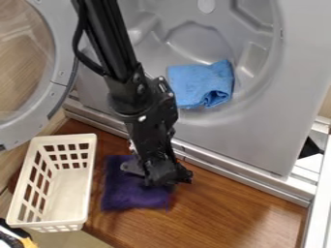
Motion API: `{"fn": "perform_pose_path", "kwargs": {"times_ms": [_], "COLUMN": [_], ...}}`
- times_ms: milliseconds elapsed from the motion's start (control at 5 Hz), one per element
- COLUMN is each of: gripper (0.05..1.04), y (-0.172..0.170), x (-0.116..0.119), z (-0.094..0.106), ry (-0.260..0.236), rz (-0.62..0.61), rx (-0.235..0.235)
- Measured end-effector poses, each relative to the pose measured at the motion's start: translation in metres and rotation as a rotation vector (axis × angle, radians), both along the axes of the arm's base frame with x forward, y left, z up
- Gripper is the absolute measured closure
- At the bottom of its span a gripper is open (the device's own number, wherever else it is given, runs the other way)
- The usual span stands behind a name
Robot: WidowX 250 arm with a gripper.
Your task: Put the purple cloth in to the washing machine
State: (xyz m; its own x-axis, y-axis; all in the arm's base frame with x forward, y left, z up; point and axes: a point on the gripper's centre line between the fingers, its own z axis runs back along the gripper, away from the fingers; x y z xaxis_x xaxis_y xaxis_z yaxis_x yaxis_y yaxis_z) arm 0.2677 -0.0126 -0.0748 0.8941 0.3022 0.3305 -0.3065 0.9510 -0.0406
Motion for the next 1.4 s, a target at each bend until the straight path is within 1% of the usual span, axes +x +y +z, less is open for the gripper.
{"fn": "perform_pose_path", "kwargs": {"times_ms": [200,400,600,800,1000,1200,1400], "gripper": [0.779,0.870,0.932,0.961,0.968,0.968,0.968], "y": [0.001,0.001,0.001,0.003,0.006,0.009,0.013], "x": [0.001,-0.001,-0.005,-0.005,-0.003,-0.003,-0.004], "z": [0.000,0.002,0.012,0.032,0.055,0.080,0.112], "ry": [0.014,0.018,0.010,-0.028,-0.084,-0.151,-0.248], "rz": [-0.004,0.012,0.022,0.028,0.053,0.059,0.086], "rx": [0.011,0.009,0.008,0.026,0.036,0.055,0.067]}}
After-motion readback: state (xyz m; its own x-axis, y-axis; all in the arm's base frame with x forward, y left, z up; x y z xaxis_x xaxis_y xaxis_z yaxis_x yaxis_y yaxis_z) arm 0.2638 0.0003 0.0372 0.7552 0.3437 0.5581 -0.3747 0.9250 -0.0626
